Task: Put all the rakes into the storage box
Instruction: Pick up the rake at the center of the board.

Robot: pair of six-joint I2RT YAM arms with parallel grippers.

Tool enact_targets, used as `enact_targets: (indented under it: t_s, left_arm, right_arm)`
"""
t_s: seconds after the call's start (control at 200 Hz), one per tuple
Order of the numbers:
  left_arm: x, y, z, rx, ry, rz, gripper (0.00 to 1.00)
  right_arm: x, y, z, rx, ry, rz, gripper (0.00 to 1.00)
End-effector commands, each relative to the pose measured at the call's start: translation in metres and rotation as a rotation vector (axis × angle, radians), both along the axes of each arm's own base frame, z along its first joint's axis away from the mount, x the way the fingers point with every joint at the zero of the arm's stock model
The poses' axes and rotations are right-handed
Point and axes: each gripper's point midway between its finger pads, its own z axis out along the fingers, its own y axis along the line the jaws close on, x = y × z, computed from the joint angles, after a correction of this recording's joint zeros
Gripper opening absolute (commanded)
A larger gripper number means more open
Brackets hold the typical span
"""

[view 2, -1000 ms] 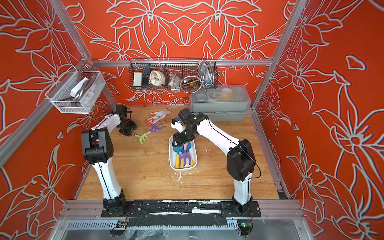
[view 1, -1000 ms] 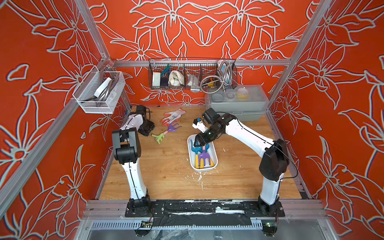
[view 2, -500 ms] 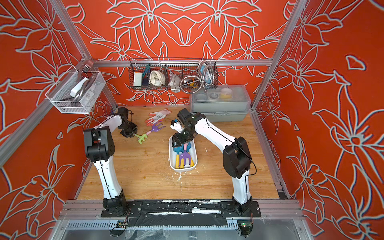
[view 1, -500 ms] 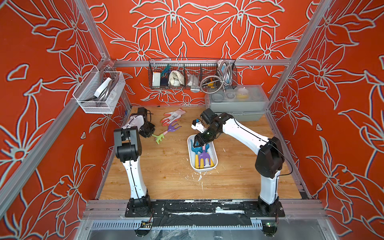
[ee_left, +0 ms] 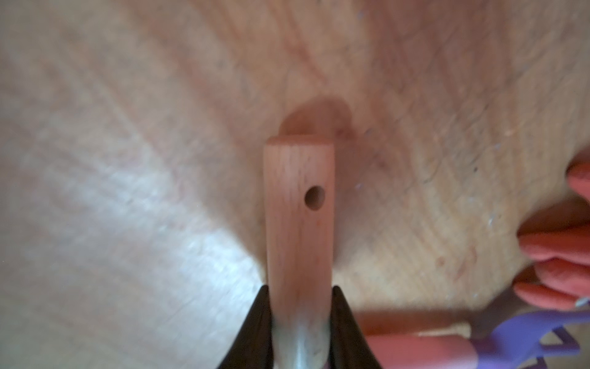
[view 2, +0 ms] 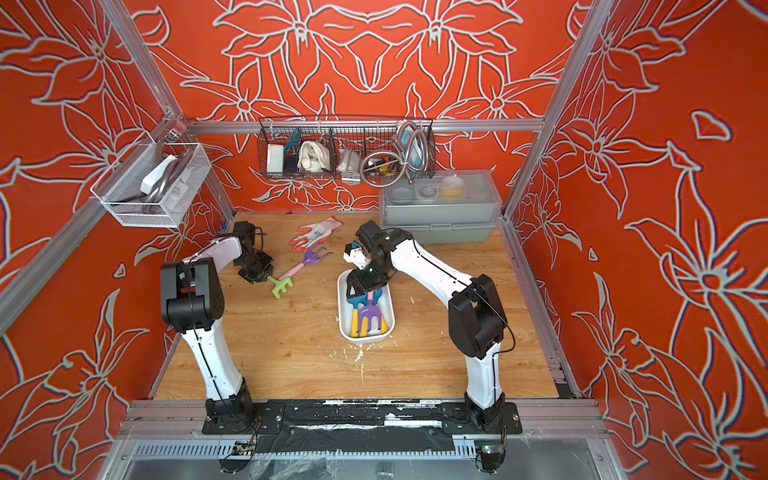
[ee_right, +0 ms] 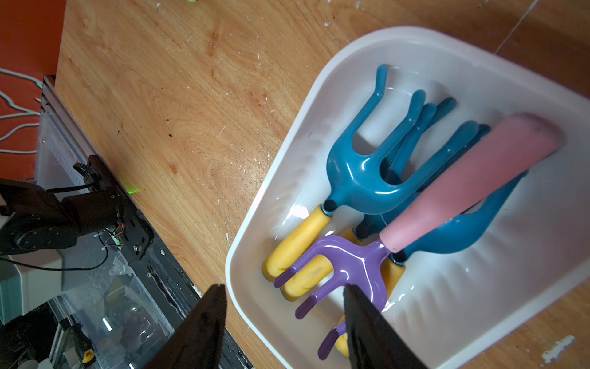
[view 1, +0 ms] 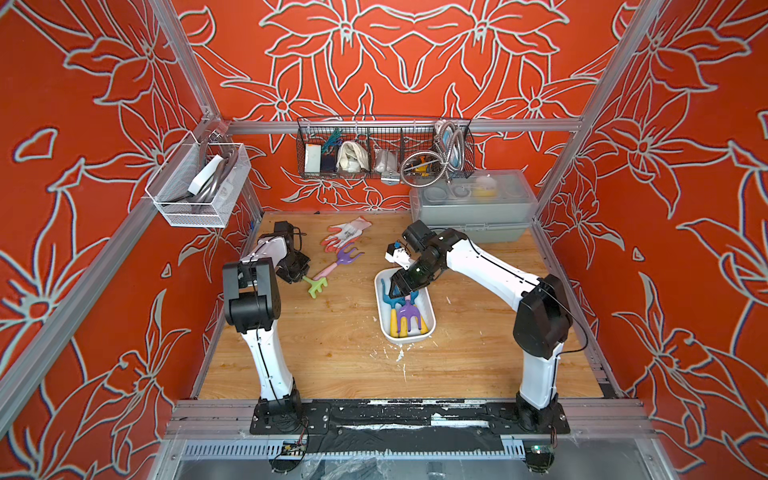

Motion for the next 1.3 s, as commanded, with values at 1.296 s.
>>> enact_targets:
  t_s: [1.296]
  left_arm:
    - [-0.048,-0.245,0.26,-0.843,-0.792,-0.707,0.03]
  right_arm:
    - [0.003,-0.036,0.134,0.679,0.149,-0.399,0.77]
